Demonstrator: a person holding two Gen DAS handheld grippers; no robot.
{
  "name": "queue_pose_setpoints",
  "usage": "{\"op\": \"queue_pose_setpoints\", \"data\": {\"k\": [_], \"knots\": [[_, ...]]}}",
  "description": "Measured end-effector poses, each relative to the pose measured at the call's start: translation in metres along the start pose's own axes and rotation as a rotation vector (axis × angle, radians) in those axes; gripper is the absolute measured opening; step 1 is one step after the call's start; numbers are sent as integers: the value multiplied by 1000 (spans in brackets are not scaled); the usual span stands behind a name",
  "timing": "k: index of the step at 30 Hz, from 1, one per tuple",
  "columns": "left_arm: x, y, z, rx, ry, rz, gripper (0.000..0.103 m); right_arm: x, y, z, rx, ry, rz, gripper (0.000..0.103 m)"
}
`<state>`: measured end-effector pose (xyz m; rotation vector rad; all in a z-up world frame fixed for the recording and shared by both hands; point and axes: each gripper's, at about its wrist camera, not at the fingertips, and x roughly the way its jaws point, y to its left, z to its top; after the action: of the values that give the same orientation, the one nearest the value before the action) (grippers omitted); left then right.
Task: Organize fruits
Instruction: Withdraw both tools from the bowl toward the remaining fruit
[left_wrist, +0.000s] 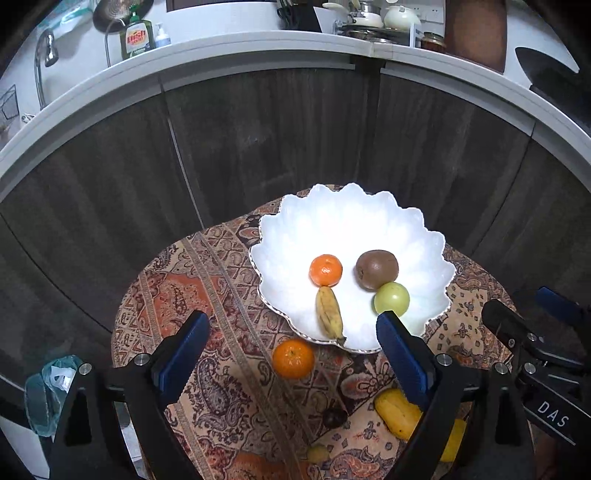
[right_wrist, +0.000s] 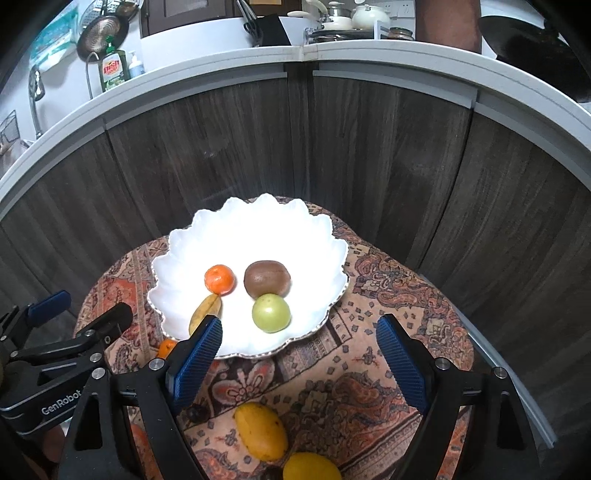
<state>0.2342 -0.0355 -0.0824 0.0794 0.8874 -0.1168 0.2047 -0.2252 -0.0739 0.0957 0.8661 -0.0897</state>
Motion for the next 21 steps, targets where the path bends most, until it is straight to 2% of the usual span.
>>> {"op": "queue_pose_setpoints", "data": {"k": [21], "knots": [[-12, -24, -45, 28, 40, -24, 92, -12, -21, -45, 4, 50, -10, 86]]}}
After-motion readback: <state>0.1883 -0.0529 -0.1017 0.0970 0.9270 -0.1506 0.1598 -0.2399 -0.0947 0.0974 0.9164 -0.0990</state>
